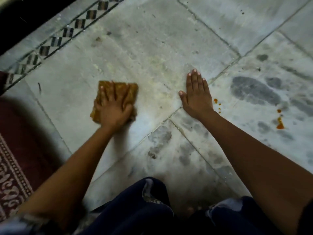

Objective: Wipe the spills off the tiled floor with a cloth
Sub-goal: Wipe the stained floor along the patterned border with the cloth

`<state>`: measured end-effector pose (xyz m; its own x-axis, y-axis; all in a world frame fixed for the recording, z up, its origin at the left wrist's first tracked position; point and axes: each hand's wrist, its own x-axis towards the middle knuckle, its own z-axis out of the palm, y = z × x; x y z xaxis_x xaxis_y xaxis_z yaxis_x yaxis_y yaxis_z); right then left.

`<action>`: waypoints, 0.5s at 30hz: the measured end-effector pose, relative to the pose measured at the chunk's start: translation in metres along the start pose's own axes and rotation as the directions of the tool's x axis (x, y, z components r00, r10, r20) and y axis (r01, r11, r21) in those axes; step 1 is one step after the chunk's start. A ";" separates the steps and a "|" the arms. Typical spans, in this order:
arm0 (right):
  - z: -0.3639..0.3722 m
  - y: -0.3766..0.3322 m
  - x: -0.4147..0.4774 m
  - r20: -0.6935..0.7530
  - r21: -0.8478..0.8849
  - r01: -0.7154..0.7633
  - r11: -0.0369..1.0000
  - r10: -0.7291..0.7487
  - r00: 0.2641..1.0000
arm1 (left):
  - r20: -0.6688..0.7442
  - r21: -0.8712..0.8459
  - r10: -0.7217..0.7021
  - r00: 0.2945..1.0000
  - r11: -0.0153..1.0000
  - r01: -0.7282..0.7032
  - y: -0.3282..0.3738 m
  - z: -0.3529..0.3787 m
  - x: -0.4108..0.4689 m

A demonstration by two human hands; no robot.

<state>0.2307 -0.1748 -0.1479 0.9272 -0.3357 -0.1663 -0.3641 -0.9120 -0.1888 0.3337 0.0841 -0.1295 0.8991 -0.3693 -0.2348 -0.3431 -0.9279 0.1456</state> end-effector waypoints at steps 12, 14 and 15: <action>-0.040 -0.003 -0.006 -0.030 0.371 -0.130 0.919 0.152 0.988 | -0.055 -0.615 0.271 0.961 0.749 -0.247 0.086 -0.012 0.003; -0.054 -0.002 -0.013 -0.029 0.361 -0.130 0.924 0.150 0.988 | 0.077 -0.950 0.120 0.990 0.309 0.037 0.089 -0.034 -0.013; -0.062 -0.002 -0.015 -0.021 0.346 -0.133 0.929 0.150 0.989 | 0.155 -0.986 0.095 0.983 0.070 0.149 0.091 -0.047 -0.017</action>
<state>0.2226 -0.1826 -0.0850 0.8639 -0.4732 -0.1727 -0.4923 -0.7209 -0.4877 0.3001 0.0081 -0.0672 0.8093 -0.4594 -0.3660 0.3775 -0.0706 0.9233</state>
